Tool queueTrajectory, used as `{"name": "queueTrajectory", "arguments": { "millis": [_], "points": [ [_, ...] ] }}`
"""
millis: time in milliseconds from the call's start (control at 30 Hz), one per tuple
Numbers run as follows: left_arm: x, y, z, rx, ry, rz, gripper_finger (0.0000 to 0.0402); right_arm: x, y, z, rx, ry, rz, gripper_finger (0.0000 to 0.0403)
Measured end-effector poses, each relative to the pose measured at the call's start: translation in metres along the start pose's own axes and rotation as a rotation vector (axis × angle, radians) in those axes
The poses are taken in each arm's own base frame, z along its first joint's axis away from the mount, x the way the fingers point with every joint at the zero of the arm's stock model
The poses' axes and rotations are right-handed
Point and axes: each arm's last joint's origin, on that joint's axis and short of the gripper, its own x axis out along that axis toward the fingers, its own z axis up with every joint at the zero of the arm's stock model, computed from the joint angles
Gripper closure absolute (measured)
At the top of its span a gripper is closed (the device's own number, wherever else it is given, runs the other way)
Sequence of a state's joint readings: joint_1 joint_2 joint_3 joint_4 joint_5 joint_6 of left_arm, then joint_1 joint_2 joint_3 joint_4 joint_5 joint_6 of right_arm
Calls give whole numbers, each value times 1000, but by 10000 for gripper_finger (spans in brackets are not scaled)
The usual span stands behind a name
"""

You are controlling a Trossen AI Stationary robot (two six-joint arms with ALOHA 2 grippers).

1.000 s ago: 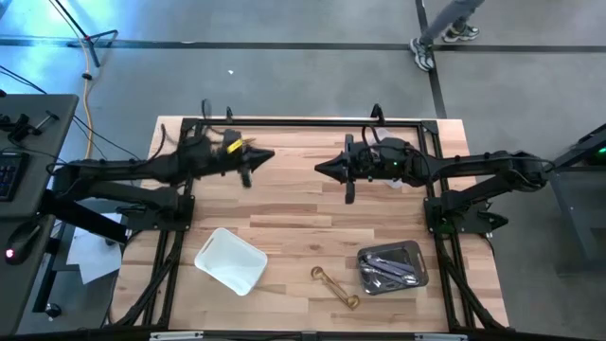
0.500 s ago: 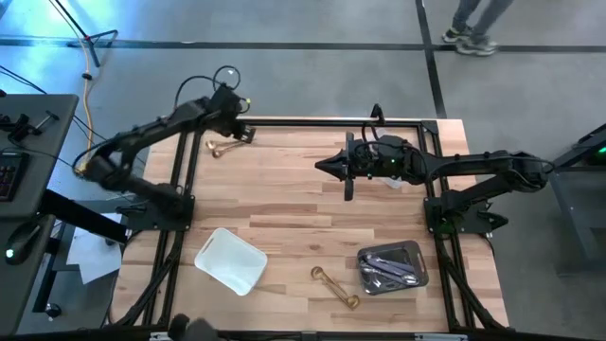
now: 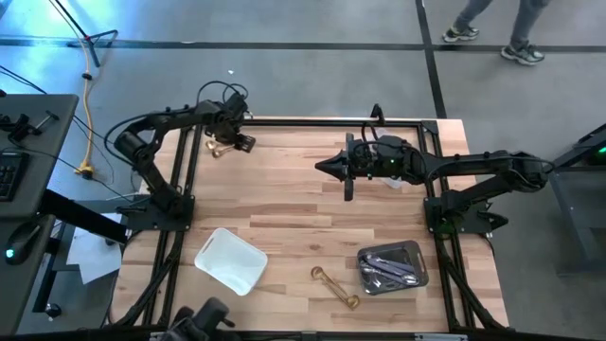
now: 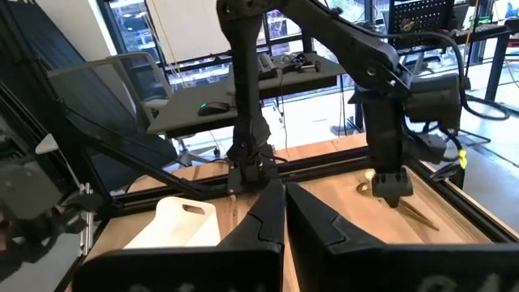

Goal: Sort silverware by color (type)
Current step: Put the gold spoon into the white bin

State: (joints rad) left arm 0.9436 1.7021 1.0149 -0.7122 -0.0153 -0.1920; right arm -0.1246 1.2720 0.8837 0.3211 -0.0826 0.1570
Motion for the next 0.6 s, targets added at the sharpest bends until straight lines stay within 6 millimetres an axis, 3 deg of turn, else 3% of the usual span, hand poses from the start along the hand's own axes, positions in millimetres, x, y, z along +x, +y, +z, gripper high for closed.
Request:
{"name": "queueTrajectory", "arguments": {
  "millis": [167,600],
  "points": [
    [10,1,1,41,23,58,236,0,0,-3,3,26,-4,403],
    [11,9,2,29,23,84,236,0,-1,-6,7,56,-8,403]
  ]
}}
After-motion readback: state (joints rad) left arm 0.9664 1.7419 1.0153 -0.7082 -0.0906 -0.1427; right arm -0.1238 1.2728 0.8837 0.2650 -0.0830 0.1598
